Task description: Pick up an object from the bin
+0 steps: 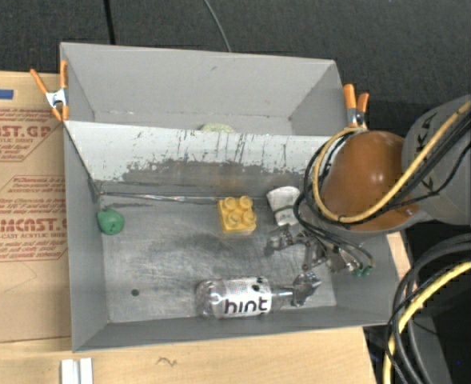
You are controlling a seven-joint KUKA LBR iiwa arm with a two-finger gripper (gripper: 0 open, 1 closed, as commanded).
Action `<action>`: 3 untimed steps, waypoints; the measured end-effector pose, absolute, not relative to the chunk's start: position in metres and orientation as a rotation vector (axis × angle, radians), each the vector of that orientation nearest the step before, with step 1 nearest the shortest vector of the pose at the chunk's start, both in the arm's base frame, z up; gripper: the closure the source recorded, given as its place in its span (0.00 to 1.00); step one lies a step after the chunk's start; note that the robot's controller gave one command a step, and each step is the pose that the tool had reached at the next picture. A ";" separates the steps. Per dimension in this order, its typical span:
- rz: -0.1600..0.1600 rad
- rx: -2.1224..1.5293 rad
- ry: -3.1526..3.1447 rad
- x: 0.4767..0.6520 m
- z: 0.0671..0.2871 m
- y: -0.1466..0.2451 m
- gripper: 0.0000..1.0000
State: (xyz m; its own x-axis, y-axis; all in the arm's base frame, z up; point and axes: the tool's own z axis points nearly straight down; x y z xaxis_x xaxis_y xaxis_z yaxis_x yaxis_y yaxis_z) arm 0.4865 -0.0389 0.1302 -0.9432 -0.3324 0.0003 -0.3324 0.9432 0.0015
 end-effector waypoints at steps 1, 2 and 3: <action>0.000 0.545 -3.099 0.486 0.075 0.016 0.00; 0.009 0.663 -3.088 0.488 0.075 0.031 1.00; 0.010 0.663 -3.088 0.488 0.075 0.031 1.00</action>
Offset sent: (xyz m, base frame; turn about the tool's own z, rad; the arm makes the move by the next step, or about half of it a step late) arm -0.0037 0.0721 -0.0602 -0.0887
